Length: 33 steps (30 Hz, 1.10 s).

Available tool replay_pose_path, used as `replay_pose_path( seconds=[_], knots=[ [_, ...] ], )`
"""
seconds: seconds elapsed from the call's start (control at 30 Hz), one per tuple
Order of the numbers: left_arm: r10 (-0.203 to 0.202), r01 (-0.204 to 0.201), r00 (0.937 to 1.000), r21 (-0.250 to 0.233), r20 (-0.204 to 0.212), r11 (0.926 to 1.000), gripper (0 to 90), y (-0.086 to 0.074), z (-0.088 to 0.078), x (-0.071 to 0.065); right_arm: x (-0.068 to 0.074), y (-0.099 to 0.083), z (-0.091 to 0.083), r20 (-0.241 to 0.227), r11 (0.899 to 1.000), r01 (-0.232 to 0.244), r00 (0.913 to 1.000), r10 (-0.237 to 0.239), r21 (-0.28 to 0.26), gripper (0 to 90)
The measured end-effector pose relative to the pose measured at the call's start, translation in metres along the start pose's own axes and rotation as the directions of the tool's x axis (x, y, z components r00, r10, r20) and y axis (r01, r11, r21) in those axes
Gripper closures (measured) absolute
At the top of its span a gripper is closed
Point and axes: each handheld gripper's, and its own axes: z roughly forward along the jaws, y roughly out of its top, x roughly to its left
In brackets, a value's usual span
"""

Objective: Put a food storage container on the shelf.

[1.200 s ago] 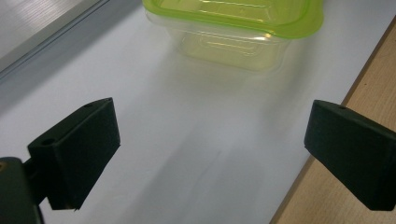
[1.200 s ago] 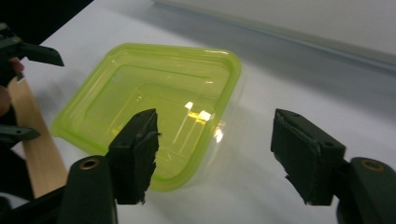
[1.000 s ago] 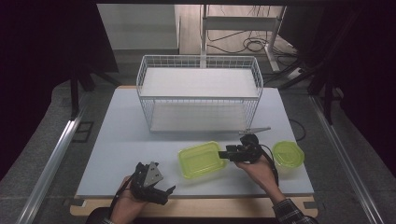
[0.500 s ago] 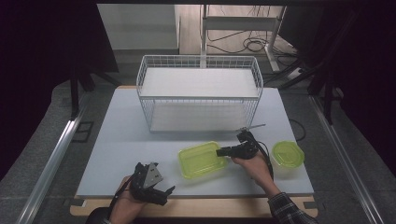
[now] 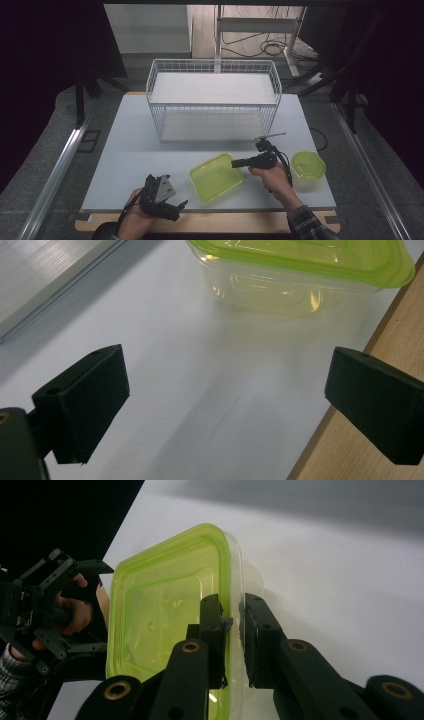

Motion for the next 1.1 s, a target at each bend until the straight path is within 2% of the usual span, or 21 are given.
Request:
replay_pose_path(
  seconds=[0.43, 0.57, 0.8, 1.1],
  knots=[
    [-0.044, 0.044, 0.999, -0.029, 0.0, 0.9986, 3.1, 0.0, -0.003, 0.005, 0.012, 0.008, -0.019, -0.039, 0.996, 0.008, 0.9992, -0.011, -0.094, 80.0],
    [-0.046, 0.046, 0.9989, -0.03, 0.007, 0.9985, 2.6, -0.001, -0.003, 0.006, 0.015, 0.012, -0.025, -0.047, 0.993, 0.001, 0.9989, -0.007, -0.121, 79.9],
    [-0.063, 0.063, 0.9979, -0.039, 0.012, 0.9972, 2.0, -0.001, -0.002, 0.007, 0.024, 0.021, -0.037, -0.043, 0.985, 0.016, 0.9988, -0.024, -0.171, 79.9],
    [-0.061, 0.062, 0.9979, -0.037, 0.023, 0.9974, 1.9, -0.001, -0.001, 0.007, 0.037, 0.034, -0.054, -0.045, 0.973, 0.037, 0.9978, -0.049, -0.23, 79.9]
  ],
)
